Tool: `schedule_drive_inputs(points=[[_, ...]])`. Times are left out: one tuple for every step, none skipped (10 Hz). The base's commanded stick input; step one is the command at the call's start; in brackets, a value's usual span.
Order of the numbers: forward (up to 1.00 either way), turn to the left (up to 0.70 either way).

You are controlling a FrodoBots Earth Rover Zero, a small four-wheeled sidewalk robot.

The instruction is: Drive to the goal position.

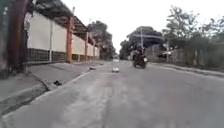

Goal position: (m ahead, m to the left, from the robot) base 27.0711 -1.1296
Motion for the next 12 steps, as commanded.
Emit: schedule_drive_inputs(points=[[1.0, -0.38], [1.0, -0.4], [1.0, -0.4], [1.0, -0.21], [1.0, -0.06], [1.0, 0.0], [1.0, 0.0], [1.0, 0.0], [1.0, 0.0], [1.0, 0.0], [1.0, 0.0], [1.0, 0.0]])
